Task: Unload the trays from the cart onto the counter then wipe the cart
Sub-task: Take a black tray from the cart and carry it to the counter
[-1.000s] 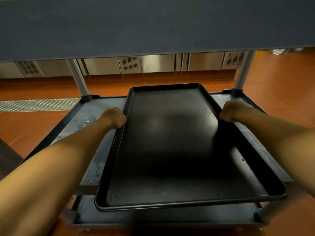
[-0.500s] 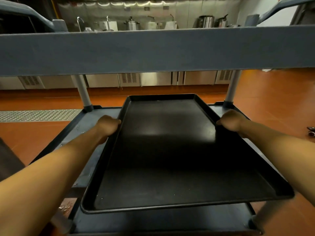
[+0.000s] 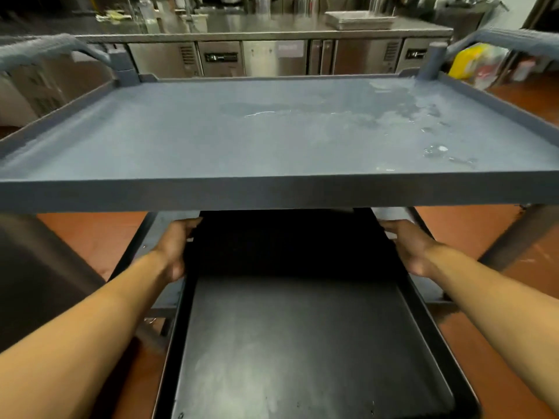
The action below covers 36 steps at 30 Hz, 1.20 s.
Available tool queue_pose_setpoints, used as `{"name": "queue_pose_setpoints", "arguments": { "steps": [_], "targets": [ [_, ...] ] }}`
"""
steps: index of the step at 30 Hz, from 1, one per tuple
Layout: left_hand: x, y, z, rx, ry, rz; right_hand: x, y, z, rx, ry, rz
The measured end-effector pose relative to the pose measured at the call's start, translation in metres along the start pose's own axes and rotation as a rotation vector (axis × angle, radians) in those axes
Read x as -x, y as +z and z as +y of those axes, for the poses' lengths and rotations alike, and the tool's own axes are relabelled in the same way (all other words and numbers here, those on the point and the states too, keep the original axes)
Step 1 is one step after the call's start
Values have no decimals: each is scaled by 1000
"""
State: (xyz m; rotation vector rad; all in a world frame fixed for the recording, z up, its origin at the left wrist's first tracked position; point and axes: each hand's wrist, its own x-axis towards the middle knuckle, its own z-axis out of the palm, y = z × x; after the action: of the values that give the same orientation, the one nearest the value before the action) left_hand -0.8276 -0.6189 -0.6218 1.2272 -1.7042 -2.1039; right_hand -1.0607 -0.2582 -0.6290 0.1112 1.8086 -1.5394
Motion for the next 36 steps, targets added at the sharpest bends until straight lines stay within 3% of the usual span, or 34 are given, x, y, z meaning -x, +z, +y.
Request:
{"name": "queue_pose_setpoints", "arguments": {
  "steps": [6,10,20,29,36],
  "targets": [
    [63,-5,-9,13,-100,57,54,-2,15,-251,45,59],
    [118,-15,-8,43,-219,66,109,-13,20,-221,208,45],
    [292,-43,21,90,-514,28,282,-41,5,-194,394,14],
    [420,-56,53,90,-547,-48,419,-63,-1,-235,455,-47],
    [496,-67,88,60,-426,-137,522,-65,-10,-281,318,-24]
  ]
}}
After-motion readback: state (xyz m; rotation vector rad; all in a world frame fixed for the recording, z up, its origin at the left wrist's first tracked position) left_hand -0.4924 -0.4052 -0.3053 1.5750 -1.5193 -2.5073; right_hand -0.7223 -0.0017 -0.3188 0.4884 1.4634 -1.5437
